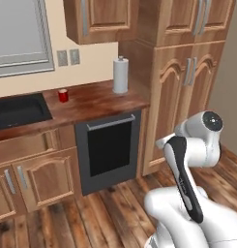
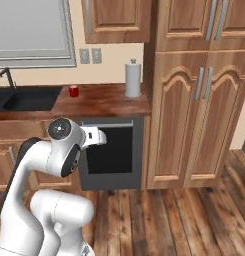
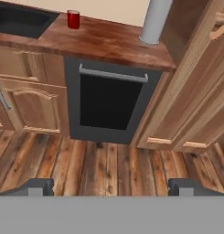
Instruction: Clear the mugs and bowl far away from the sink.
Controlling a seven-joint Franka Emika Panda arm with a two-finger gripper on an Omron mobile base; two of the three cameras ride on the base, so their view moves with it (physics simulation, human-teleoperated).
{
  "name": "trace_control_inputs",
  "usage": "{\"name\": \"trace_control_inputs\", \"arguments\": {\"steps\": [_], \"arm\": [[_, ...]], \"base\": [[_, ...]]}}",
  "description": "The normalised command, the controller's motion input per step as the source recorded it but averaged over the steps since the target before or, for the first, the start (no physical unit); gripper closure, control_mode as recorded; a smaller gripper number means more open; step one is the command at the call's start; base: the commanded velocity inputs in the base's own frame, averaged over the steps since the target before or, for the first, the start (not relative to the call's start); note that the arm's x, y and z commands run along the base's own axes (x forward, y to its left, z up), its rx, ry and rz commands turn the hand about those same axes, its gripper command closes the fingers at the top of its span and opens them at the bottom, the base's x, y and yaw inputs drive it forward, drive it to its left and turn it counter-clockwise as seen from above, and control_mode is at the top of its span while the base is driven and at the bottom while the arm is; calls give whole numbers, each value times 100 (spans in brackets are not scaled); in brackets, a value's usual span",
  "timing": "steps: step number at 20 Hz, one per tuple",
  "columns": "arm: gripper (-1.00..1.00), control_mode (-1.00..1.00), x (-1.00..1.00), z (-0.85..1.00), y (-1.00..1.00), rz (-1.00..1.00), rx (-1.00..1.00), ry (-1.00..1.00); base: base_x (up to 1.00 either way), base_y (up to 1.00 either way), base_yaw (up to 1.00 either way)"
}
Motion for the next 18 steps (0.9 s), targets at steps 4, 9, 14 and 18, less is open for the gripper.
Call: {"name": "trace_control_inputs", "arguments": {"steps": [4,9,14,18], "arm": [[-100,100,0,0,0,0,0,0],[-100,100,0,0,0,0,0,0],[-100,100,0,0,0,0,0,0],[-100,100,0,0,0,0,0,0]], "base": [[91,18,-16],[82,75,-25],[54,100,-24],[68,100,-24]]}}
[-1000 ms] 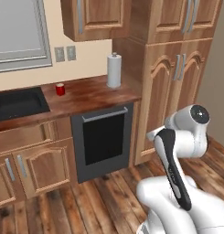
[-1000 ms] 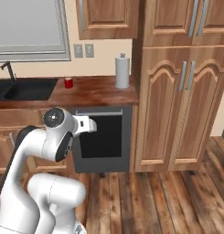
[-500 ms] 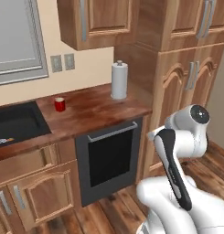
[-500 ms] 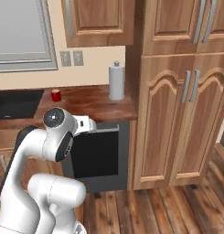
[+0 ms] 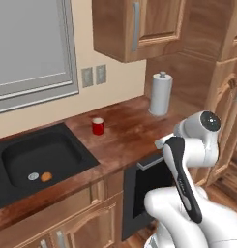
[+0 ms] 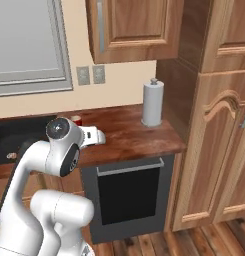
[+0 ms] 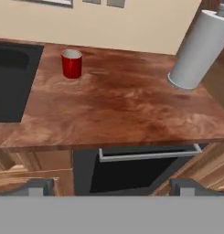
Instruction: Clear the mugs and bowl far away from the sink.
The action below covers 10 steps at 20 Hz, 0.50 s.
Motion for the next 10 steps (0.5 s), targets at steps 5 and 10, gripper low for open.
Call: {"name": "trace_control_inputs", "arguments": {"steps": [5,10], "arm": [[-100,100,0,0,0,0,0,0],[-100,100,0,0,0,0,0,0]], "base": [[28,30,-7],[7,0,10]]}}
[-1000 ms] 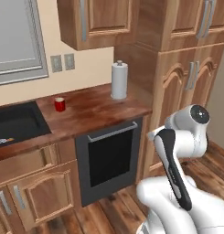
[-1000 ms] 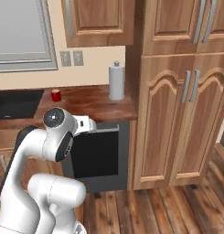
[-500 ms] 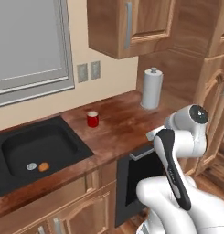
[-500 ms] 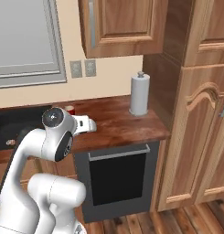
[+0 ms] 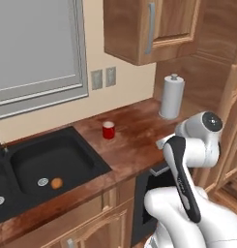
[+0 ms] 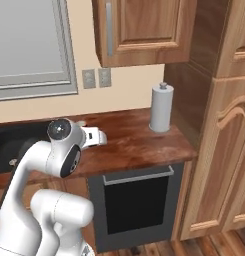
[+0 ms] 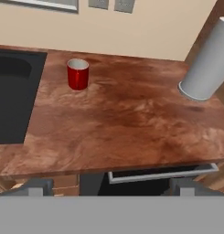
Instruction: Clear the mugs and bowl far away from the sink.
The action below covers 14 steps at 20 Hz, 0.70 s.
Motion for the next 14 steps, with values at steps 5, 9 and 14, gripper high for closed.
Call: {"name": "trace_control_inputs", "arguments": {"steps": [5,9,14], "arm": [[-100,100,0,0,0,0,0,0],[-100,100,0,0,0,0,0,0],[-100,100,0,0,0,0,0,0]], "base": [[0,0,39],[0,0,25],[15,0,0]]}}
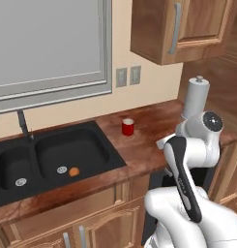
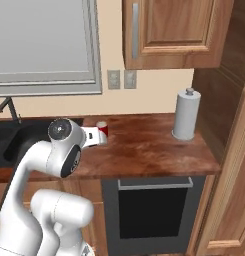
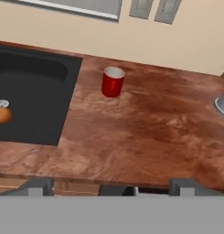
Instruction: Clear the mugs and bowl far away from the sink.
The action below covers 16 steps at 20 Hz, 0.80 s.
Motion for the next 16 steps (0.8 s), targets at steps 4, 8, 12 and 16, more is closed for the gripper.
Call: {"name": "trace_control_inputs", "arguments": {"steps": [4,8,12,16], "arm": [[-100,100,0,0,0,0,0,0],[-100,100,0,0,0,0,0,0],[-100,100,0,0,0,0,0,0],[-100,100,0,0,0,0,0,0]], "base": [[30,18,-5],[39,22,-6],[52,23,-2],[66,26,0]]}}
